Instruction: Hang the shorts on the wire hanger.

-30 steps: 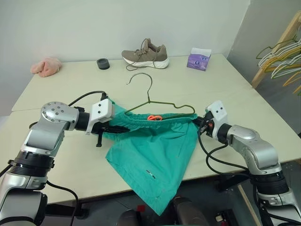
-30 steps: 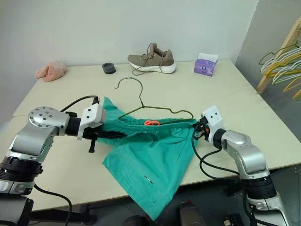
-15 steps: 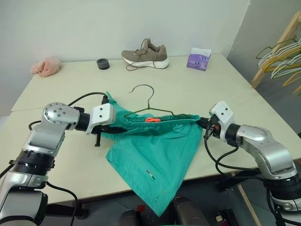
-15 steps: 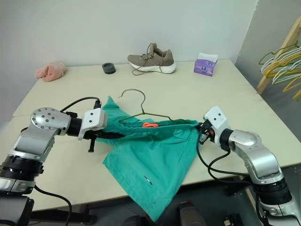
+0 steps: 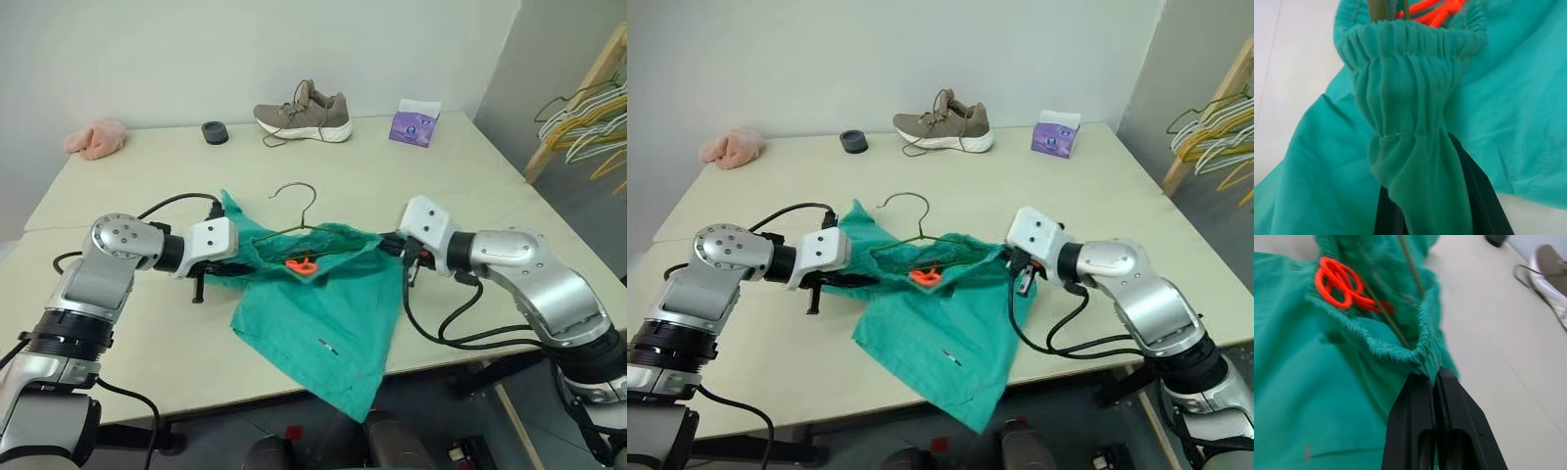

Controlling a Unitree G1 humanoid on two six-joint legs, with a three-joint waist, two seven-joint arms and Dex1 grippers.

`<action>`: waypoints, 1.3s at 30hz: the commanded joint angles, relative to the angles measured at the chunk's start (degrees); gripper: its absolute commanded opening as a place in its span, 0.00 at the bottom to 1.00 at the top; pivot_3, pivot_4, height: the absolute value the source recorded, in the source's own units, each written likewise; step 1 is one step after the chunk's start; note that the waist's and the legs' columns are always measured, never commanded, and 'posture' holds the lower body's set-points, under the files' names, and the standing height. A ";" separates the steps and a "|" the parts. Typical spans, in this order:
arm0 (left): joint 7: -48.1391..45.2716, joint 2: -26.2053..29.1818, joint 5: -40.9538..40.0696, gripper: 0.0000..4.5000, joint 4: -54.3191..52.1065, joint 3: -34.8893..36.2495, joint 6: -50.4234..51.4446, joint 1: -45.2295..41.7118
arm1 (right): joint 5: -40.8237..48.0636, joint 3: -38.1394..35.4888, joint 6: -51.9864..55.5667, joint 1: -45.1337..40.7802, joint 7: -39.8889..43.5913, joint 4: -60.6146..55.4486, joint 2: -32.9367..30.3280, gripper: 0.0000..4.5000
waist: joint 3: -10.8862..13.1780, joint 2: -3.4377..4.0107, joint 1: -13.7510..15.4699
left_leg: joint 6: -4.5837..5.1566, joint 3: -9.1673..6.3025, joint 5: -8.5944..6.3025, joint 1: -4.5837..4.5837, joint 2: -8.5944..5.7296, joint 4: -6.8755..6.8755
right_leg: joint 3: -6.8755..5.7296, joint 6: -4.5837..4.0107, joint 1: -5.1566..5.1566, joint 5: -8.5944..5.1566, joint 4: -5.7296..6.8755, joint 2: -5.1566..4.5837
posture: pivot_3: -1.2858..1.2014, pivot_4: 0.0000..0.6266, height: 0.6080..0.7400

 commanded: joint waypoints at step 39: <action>-1.74 -2.82 -2.52 0.00 -8.71 -0.21 4.69 2.30 | -15.04 10.39 -14.41 -12.25 19.81 25.03 3.82 0.34 | 0.00 0.00 -1.52 | 0.00 -0.05 0.00 0.00 0.00 0.01 | -0.03 -0.01 0.00 0.00 0.03 -0.03 | 0.43 0.11 1.00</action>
